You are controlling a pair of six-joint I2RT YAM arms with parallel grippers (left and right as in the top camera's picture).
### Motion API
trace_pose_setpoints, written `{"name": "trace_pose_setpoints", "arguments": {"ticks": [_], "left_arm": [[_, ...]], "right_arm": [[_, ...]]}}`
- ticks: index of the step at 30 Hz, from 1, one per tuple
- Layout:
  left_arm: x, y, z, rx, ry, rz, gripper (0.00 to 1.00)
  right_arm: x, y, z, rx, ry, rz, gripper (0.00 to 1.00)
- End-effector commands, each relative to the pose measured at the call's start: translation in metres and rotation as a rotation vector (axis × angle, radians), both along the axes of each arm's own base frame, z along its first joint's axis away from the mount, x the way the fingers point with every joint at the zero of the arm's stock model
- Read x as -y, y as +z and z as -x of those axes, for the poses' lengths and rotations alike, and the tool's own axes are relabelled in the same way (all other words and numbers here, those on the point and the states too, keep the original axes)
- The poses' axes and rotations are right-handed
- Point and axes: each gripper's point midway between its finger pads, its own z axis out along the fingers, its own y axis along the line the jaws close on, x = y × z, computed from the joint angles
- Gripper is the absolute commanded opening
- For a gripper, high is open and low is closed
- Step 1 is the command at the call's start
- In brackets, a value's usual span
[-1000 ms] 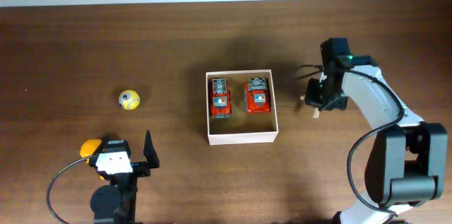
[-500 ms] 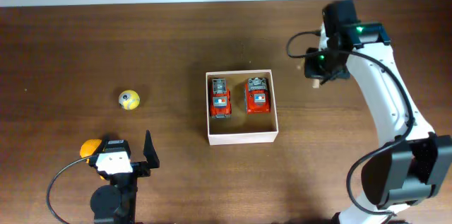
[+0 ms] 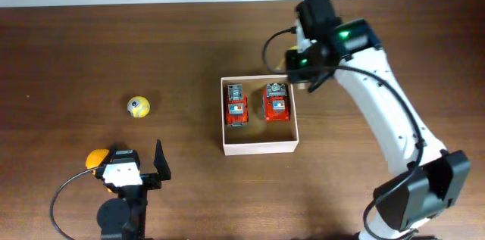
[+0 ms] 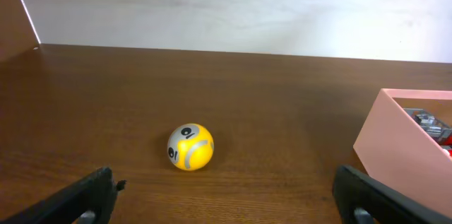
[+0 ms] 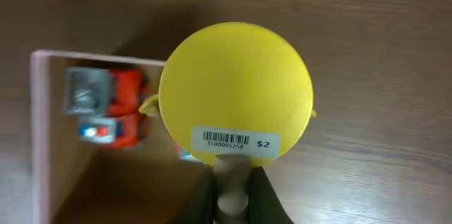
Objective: Pack container
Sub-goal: 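Carry the paddle toy left over the pink box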
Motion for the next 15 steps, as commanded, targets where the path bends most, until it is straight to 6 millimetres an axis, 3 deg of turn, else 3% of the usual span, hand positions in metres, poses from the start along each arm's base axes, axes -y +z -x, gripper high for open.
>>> {"name": "trace_pose_setpoints", "arguments": {"ticks": [1, 9, 15], "left_arm": [[0.003, -0.002, 0.000, 0.000, -0.017, -0.017, 0.99], [0.003, -0.002, 0.000, 0.000, -0.017, -0.017, 0.99], [0.003, -0.002, 0.000, 0.000, -0.017, -0.017, 0.99]], "right_arm": [[-0.027, 0.005, 0.006, 0.006, 0.006, -0.029, 0.08], [-0.078, 0.001, 0.015, 0.035, 0.062, -0.061, 0.08], [-0.099, -0.034, 0.017, -0.033, 0.041, -0.050, 0.08]]}}
